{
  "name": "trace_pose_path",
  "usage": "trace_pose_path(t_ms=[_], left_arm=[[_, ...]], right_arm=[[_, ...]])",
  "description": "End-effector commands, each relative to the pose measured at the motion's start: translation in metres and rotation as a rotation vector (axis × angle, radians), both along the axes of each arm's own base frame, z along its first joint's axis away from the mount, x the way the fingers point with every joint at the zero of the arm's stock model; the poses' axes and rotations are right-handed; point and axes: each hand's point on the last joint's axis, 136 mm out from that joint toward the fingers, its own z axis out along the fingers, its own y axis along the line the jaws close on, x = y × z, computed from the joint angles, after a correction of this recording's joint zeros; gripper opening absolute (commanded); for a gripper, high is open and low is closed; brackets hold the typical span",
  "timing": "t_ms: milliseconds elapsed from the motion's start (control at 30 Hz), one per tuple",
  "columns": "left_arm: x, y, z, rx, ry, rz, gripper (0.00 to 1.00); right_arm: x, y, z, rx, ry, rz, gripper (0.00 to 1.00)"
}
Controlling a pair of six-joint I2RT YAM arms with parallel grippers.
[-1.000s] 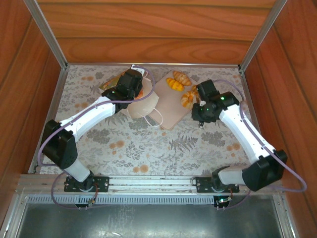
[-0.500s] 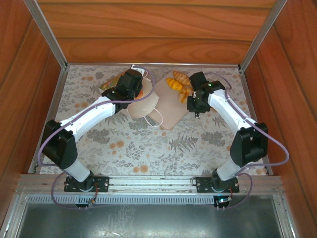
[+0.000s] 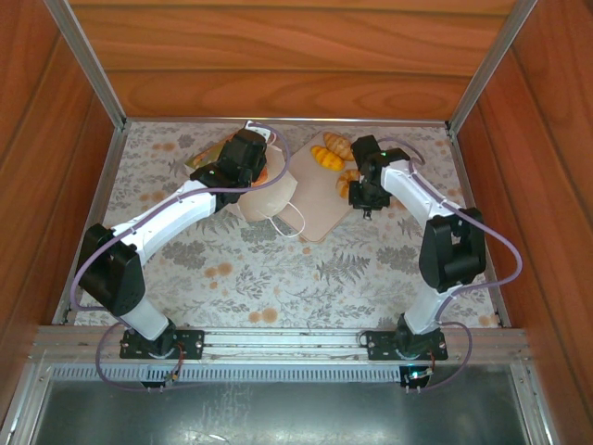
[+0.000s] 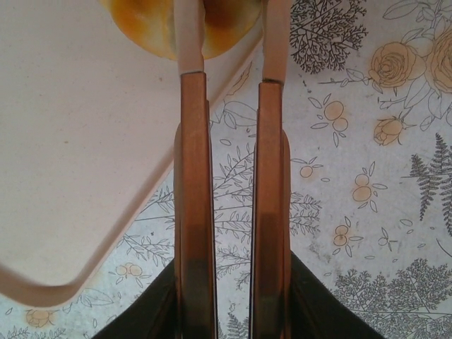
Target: Take the fake bread out of the paper bag
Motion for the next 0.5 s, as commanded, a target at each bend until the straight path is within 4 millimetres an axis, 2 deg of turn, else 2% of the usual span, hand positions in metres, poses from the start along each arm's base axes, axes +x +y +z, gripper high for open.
trace_pose_path(t_ms=[0,200,467], left_arm=[[-0.0007,0.0013,0.0044,0.014,-0.007,0.011,0.0],[-0.0001,0.0007,0.0042,0.016,-0.008,0.011,0.0],[0.0005,-0.0004,0.0038,0.016,-0.005,0.008,0.0]], right_arm=[[0.0153,-0.0046,0.0076,-0.014,-0.044,-0.007,0.14],[0.0161,-0.0102,0.0042,-0.009,-0.033,-0.036,0.17],[0.0137,-0.0031,0.0049,0.046,-0.021,-0.03,0.32]])
